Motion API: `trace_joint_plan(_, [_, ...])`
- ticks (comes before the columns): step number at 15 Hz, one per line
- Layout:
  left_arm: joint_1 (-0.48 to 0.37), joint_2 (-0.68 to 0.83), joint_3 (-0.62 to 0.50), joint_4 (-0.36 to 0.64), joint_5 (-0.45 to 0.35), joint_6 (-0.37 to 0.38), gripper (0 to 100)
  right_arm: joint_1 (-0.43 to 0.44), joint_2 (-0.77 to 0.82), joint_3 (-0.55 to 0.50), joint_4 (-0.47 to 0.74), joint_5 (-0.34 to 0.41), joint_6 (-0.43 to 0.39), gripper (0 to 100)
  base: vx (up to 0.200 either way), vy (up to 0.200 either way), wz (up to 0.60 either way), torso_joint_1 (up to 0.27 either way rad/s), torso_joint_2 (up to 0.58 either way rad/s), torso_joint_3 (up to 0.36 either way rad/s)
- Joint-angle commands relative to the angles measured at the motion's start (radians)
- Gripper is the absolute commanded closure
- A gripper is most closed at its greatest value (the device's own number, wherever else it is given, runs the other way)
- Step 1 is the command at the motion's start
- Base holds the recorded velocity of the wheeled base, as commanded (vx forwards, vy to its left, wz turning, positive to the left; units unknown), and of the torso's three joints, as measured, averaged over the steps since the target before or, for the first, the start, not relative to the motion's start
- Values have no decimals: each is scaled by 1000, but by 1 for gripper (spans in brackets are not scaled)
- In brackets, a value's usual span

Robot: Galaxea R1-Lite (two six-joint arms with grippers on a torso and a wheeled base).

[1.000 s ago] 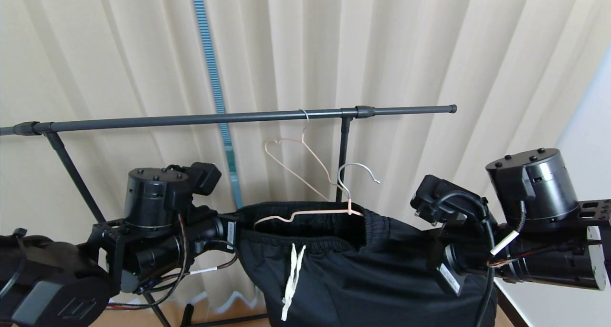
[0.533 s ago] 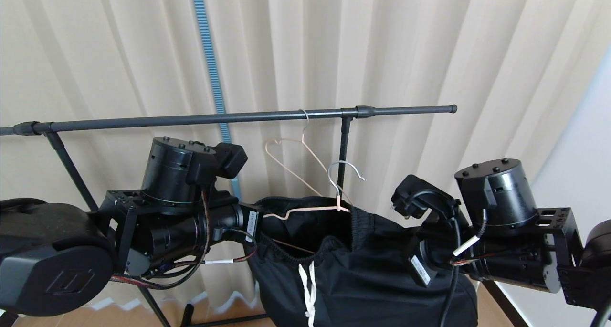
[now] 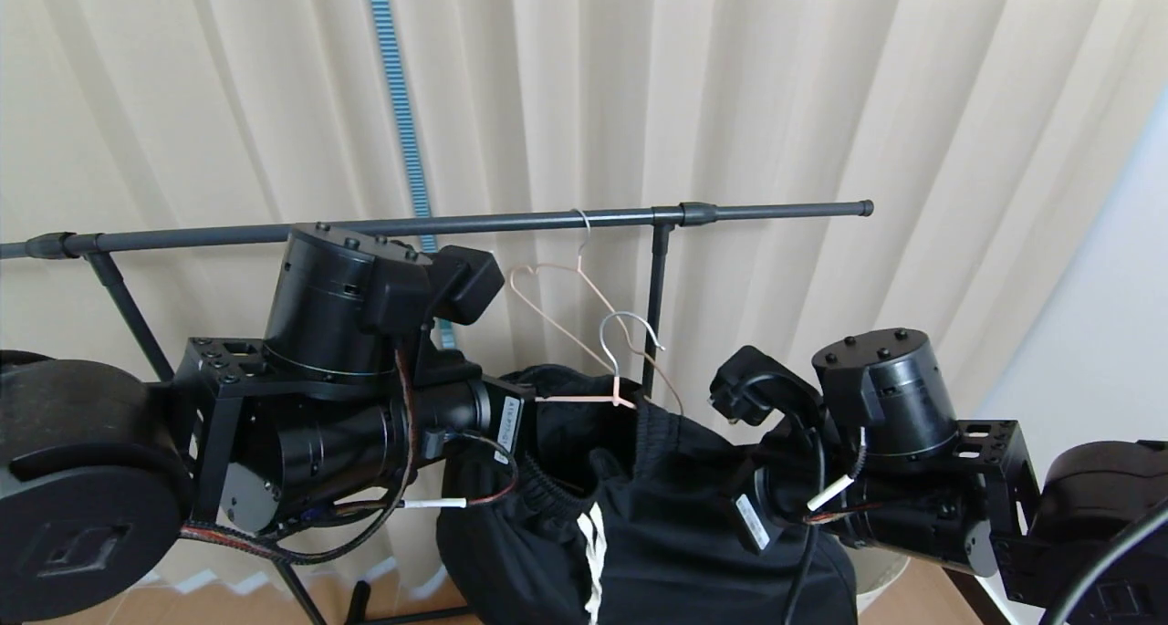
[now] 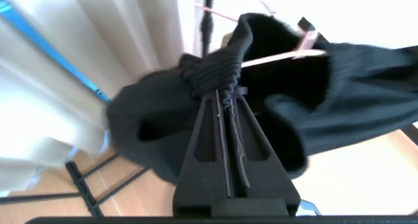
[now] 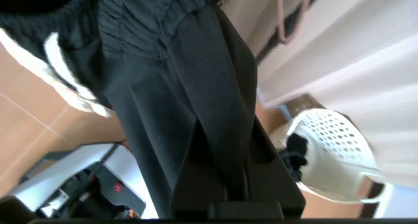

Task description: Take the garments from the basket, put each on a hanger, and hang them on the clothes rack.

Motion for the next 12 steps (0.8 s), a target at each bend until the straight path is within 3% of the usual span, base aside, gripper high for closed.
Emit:
trace_joint_plan(1, [-24, -16, 4, 3, 0, -3, 100, 9, 10, 11, -27, 4, 8, 100, 0, 0, 0, 0, 0, 0])
trace_joint_plan(5, [-50, -30, 8, 3, 0, -6, 100, 9, 15, 44, -130, 23, 25, 100, 0, 0, 0, 0, 0, 0])
trace_joint_plan(6, [-62, -30, 39, 1, -2, -4, 100, 9, 8, 67, -216, 68, 71, 100, 0, 0, 0, 0, 0, 0])
trace_joint_plan(12, [-68, -27, 70, -6, -2, -4, 100, 8, 2, 133, -400, 137, 83, 100, 0, 0, 0, 0, 0, 0])
